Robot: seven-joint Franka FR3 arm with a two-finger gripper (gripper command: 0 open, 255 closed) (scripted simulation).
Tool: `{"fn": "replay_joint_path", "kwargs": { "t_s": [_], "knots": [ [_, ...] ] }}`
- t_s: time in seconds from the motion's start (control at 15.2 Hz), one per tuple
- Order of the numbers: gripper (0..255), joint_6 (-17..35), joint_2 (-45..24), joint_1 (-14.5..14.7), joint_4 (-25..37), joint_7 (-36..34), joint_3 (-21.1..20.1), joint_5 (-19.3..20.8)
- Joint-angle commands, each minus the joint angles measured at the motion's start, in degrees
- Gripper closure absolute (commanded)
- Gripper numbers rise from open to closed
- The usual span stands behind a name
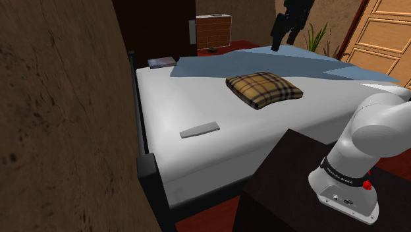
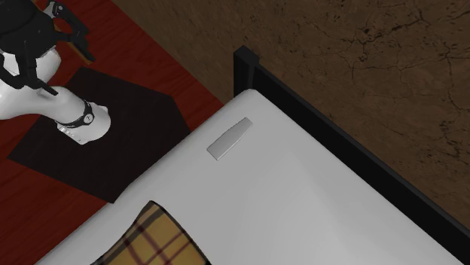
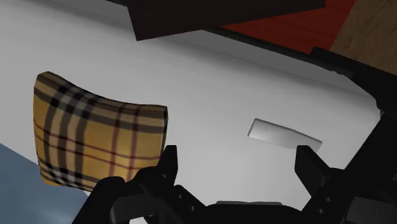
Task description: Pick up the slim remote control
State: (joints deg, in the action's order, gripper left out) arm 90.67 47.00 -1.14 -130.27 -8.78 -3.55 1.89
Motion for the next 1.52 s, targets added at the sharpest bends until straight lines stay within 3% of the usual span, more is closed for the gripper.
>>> {"fn": "replay_joint_path", "kwargs": {
  "t_s": [0.0, 0.73, 1.45],
  "knots": [
    [0, 0.0, 0.0, 0.0, 0.0, 0.0, 0.0, 0.0],
    [0, 19.4, -16.1, 5.3, -4.9, 17.6, 4.8, 1.7],
    [0, 35.2, -37.4, 10.0, -1.3, 35.0, 6.9, 0.6]
  ]
}}
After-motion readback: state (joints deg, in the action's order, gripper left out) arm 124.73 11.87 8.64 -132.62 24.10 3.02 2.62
